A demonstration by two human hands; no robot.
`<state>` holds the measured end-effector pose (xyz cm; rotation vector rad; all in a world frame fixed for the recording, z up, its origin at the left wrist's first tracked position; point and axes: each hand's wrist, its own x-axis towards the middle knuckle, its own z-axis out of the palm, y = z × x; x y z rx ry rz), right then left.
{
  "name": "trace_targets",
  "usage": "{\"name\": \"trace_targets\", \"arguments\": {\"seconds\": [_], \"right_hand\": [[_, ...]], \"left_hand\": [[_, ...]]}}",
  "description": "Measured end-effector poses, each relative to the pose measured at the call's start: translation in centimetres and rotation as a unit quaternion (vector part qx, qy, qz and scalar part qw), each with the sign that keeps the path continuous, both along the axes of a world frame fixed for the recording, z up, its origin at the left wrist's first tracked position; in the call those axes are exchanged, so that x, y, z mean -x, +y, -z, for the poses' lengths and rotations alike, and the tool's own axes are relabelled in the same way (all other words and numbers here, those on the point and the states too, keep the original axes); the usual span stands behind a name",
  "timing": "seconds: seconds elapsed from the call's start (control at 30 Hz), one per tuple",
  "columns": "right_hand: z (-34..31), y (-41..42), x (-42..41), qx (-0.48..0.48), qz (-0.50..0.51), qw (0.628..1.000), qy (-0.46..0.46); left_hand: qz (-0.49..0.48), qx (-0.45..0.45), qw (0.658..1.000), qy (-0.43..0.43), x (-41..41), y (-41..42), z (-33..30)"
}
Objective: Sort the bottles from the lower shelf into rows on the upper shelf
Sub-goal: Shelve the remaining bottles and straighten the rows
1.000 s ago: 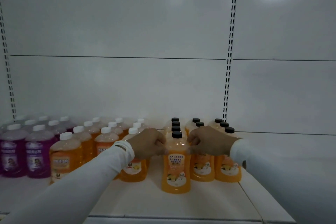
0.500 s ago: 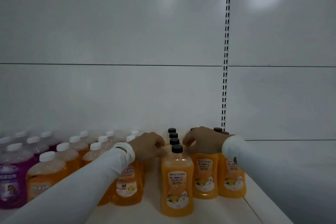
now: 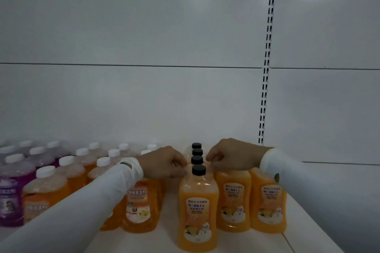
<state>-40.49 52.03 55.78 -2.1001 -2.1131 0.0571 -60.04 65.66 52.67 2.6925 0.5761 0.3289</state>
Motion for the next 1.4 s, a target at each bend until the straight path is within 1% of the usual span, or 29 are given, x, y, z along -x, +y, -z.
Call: {"name": "trace_targets", "arguments": {"seconds": [0.1, 0.2, 0.3, 0.4, 0.53, 0.63, 0.7, 0.8, 0.97, 1.1, 1.27, 1.4], "right_hand": [[-1.1, -0.4, -0.9, -0.061, 0.024, 0.997, 0.035], [-1.7, -0.7, -1.6, -0.111, 0.038, 0.993, 0.032], [-2.6, -1.7, -2.2, -0.111, 0.052, 0.992, 0.030], [-3.1, -3.1, -2.9, -0.091, 0.082, 0.992, 0.024], [-2.4, -4.8, -3.4, -0.079, 0.116, 0.990, 0.021], [-1.8, -5.9, -3.8, -0.045, 0.137, 0.989, 0.018], [-1.0, -6.3, -3.9, -0.021, 0.144, 0.989, 0.010], [0.1, -6.6, -3.7, 0.010, 0.141, 0.990, -0.018], [0.8, -6.2, -4.2, 0.038, 0.106, 0.993, -0.030], [1.3, -5.2, -5.6, 0.031, 0.060, 0.997, -0.046], [1.5, -4.7, -6.5, 0.025, 0.017, 0.998, -0.052], [0.5, -5.3, -6.8, 0.031, -0.004, 0.998, -0.046]], "left_hand": [[-0.010, -0.001, 1.000, -0.012, 0.0, 0.3, -0.6], [-0.019, -0.063, 0.996, -0.055, -0.4, 0.2, -2.0], [0.000, -0.084, 0.992, -0.094, -1.0, -0.4, -3.4], [0.022, -0.091, 0.990, -0.107, -2.2, -1.6, -4.4], [0.050, -0.088, 0.992, -0.069, -4.5, -3.6, -4.6], [0.062, -0.101, 0.993, 0.016, -6.1, -4.5, -4.2], [0.054, -0.104, 0.991, 0.071, -7.0, -5.0, -3.8], [0.024, -0.100, 0.989, 0.106, -7.8, -5.7, -3.5], [-0.017, -0.096, 0.988, 0.121, -9.0, -6.6, -3.7], [-0.030, -0.078, 0.988, 0.129, -9.3, -6.5, -3.6], [-0.049, -0.038, 0.993, 0.097, -8.7, -6.6, -3.1], [-0.050, -0.032, 0.995, 0.084, -8.5, -6.7, -3.3]]}}
